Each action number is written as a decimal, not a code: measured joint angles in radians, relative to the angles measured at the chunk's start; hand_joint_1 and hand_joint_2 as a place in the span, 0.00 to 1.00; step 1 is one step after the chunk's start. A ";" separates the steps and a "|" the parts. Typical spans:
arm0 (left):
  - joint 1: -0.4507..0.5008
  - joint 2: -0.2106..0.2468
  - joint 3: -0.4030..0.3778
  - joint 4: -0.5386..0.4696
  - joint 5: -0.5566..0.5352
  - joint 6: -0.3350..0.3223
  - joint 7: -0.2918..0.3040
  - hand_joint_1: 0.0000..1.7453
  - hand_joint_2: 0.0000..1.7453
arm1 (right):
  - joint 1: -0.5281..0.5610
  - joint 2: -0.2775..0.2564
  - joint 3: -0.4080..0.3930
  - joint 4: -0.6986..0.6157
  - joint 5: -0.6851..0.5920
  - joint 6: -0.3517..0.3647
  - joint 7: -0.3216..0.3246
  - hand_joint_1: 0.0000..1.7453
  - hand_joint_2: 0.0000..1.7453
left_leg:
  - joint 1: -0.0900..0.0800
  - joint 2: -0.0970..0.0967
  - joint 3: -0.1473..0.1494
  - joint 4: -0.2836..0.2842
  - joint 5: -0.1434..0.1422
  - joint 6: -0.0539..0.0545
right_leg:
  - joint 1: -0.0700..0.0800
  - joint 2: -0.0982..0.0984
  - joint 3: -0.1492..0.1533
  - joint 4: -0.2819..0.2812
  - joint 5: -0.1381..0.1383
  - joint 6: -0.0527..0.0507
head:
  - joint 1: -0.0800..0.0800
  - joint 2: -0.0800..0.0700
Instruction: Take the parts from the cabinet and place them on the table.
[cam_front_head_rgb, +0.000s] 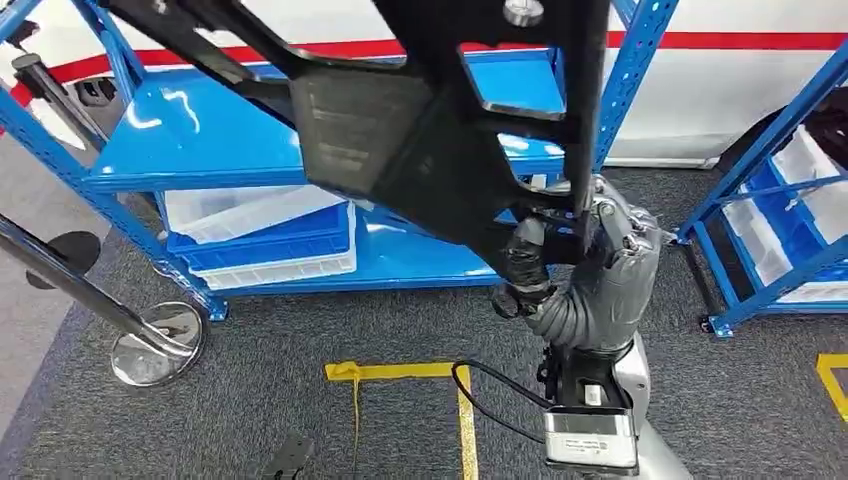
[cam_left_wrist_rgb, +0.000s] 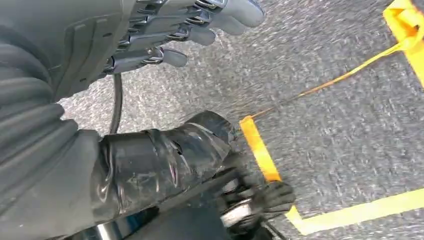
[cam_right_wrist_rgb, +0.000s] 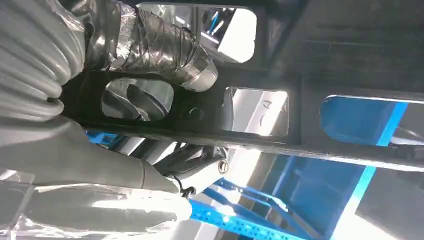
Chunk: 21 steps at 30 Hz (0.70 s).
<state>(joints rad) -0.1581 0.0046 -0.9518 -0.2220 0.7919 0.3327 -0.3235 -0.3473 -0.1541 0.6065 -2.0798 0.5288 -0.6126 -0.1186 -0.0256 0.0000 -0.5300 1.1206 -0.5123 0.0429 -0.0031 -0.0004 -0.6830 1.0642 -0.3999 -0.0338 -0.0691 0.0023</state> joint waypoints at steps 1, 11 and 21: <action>-0.004 0.004 0.000 0.000 -0.001 -0.001 0.000 0.00 1.00 | -0.001 0.000 0.000 0.000 -0.005 0.001 -0.001 1.00 1.00 | -0.005 0.000 0.059 -0.102 -0.042 0.009 | 0.003 -0.001 -0.003 0.000 0.007 0.005 | 0.002 0.000; -0.004 0.004 0.000 0.000 -0.005 -0.008 0.005 0.00 1.00 | -0.008 -0.004 0.000 0.005 -0.010 0.005 -0.002 1.00 1.00 | 0.000 0.008 -0.033 -0.134 0.062 0.023 | -0.007 -0.001 -0.067 0.277 -0.169 0.043 | 0.004 0.000; -0.002 0.006 0.000 0.000 0.001 -0.007 0.008 0.00 1.00 | -0.016 -0.005 0.002 0.010 -0.052 0.012 -0.019 1.00 1.00 | 0.012 0.005 -0.150 -0.063 0.113 -0.021 | -0.009 -0.002 0.124 0.002 -0.103 0.009 | 0.000 0.000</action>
<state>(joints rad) -0.1601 0.0103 -0.9518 -0.2220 0.7931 0.3258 -0.3151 -0.3634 -0.1591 0.6081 -2.0695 0.4772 -0.6004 -0.1373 -0.0138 0.0052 -0.6801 1.0572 -0.3994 0.0221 -0.0122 -0.0022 -0.5589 1.0660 -0.5030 -0.0252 -0.0691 0.0023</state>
